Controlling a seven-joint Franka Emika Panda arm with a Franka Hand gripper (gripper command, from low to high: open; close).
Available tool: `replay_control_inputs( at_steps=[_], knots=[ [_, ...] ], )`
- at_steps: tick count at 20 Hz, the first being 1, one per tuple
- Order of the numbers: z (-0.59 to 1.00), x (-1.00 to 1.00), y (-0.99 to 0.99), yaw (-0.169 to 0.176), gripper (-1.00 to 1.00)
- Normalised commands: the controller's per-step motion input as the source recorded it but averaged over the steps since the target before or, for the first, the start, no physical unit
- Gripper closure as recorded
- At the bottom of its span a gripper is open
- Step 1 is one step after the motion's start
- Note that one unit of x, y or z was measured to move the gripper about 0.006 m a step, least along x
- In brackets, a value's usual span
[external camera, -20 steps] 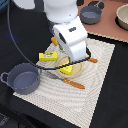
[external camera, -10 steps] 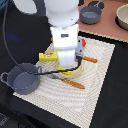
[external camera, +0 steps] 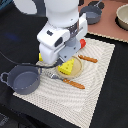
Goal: Interact with the objects in diverse but meaningful ways.
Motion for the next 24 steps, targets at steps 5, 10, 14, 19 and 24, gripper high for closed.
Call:
replay_control_inputs(
  at_steps=[5, 10, 14, 19, 24],
  knots=[
    [0.0, 0.03, 0.0, -0.132, -1.0],
    [0.0, 0.16, 0.0, -0.096, -1.0],
    [0.0, 0.27, 0.0, -0.114, -1.0],
    [-0.02, 0.26, 0.0, -0.109, -1.0],
    [-0.02, 0.24, 0.0, -0.069, -1.0]
  ],
)
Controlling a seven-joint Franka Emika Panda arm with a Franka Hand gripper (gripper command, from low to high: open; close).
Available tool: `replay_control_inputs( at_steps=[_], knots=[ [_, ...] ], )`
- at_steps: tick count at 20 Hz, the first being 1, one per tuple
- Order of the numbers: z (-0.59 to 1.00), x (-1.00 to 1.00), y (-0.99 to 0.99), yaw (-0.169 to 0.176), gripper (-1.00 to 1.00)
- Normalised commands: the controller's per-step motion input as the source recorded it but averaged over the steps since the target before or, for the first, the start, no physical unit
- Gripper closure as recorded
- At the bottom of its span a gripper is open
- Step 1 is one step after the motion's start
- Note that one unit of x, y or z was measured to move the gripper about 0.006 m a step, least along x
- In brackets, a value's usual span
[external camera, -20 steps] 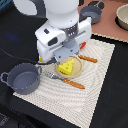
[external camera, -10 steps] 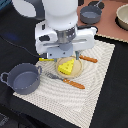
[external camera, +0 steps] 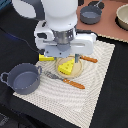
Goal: Interact with the objects in diverse but meaningful ways.
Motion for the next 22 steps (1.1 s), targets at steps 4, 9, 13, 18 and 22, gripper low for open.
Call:
replay_control_inputs(
  at_steps=[4, 9, 13, 18, 22],
  knots=[
    [-0.08, 0.26, 0.0, -0.056, -1.0],
    [-0.11, 0.28, -0.03, -0.049, -1.0],
    [-0.13, 0.28, -0.04, -0.05, -1.0],
    [-0.1, 0.36, -0.02, -0.054, -1.0],
    [-0.01, 0.56, 0.0, -0.074, -1.0]
  ],
)
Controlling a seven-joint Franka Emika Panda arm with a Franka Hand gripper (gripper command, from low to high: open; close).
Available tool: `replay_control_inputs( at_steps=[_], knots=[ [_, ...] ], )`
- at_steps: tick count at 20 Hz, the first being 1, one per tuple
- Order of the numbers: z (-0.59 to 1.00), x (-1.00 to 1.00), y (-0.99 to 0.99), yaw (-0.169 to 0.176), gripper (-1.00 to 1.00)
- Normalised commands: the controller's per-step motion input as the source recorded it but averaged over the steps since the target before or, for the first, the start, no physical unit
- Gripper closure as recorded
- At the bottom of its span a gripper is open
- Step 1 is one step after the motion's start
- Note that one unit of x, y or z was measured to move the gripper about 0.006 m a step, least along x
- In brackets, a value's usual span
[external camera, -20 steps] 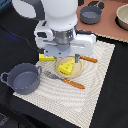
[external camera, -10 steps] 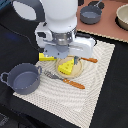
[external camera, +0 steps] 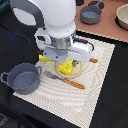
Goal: Interact with the objects in diverse but meaningful ways.
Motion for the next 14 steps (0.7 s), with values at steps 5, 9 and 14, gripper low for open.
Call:
replay_control_inputs(
  at_steps=[5, 9, 14],
  knots=[
    [-0.06, 0.48, 0.0, -0.074, -1.0],
    [-0.08, 0.38, 0.0, -0.063, -1.0],
    [-0.06, 0.27, 0.0, -0.052, -1.0]
  ],
)
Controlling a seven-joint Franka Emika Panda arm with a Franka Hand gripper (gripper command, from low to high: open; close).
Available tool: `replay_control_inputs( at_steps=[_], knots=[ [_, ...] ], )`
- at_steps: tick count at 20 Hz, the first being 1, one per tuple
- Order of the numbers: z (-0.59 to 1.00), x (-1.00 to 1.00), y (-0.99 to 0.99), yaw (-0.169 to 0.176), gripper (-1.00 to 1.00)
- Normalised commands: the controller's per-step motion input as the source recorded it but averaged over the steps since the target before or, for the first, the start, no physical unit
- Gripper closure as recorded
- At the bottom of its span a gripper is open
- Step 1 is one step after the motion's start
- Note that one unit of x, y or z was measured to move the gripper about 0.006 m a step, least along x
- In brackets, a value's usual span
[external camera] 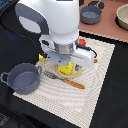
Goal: Interact with the objects in diverse but meaningful ways.
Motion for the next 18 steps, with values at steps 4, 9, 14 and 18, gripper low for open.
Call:
replay_control_inputs(
  at_steps=[4, 9, 14, 18],
  knots=[
    [-0.06, 0.21, 0.0, -0.047, -1.0],
    [-0.05, 0.2, 0.0, -0.038, 1.0],
    [-0.06, 0.19, 0.0, -0.032, 1.0],
    [0.04, 0.18, 0.0, -0.016, 1.0]
  ],
)
